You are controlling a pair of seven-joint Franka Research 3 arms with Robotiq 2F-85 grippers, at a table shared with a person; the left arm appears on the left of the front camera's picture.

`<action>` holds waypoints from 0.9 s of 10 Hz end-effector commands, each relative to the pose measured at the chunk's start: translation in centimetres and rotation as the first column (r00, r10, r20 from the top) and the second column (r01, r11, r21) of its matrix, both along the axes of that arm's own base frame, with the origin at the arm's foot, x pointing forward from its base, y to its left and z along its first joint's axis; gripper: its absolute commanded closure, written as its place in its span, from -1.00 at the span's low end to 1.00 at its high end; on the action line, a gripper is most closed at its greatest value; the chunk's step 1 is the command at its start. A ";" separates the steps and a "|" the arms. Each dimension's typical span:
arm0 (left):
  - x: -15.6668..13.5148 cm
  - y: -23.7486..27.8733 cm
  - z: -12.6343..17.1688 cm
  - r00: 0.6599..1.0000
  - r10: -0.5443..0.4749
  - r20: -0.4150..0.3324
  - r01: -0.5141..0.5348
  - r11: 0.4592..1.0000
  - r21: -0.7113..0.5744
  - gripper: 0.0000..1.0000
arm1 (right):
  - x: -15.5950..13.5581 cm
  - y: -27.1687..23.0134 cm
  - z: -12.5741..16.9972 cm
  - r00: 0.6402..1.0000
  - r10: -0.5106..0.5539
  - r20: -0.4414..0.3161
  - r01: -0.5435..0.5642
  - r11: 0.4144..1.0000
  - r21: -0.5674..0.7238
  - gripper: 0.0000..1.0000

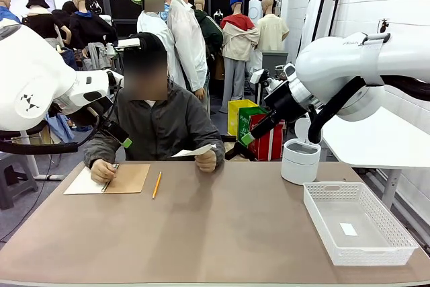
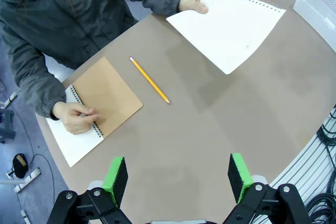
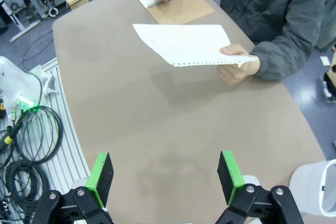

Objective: Sort the paper based on its condition.
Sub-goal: If a person hands you a paper, place it in the Organizing basket , and if it's crumpled, put it in the Trash can.

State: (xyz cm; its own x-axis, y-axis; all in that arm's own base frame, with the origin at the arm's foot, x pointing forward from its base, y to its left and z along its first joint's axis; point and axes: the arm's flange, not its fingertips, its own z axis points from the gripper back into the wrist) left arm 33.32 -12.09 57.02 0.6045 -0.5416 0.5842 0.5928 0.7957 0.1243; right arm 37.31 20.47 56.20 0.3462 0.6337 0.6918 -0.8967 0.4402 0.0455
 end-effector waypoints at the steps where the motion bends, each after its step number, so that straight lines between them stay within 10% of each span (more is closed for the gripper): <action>1: 0.0 0.1 0.0 1.000 0.000 -0.001 0.000 1.000 0.000 -1.00 | 0.0 0.0 0.0 1.000 0.000 0.000 0.000 1.000 0.000 -1.00; 5: 0.0 0.1 0.0 1.000 0.000 -0.001 0.000 1.000 0.000 -1.00 | 0.9 0.0 0.8 0.974 -0.167 -0.155 0.178 0.983 0.055 -1.00; 9: 0.0 0.1 0.0 1.000 0.000 -0.001 0.000 1.000 0.000 -1.00 | 2.3 -2.7 0.8 0.831 -0.388 -0.398 0.445 0.894 0.058 -1.00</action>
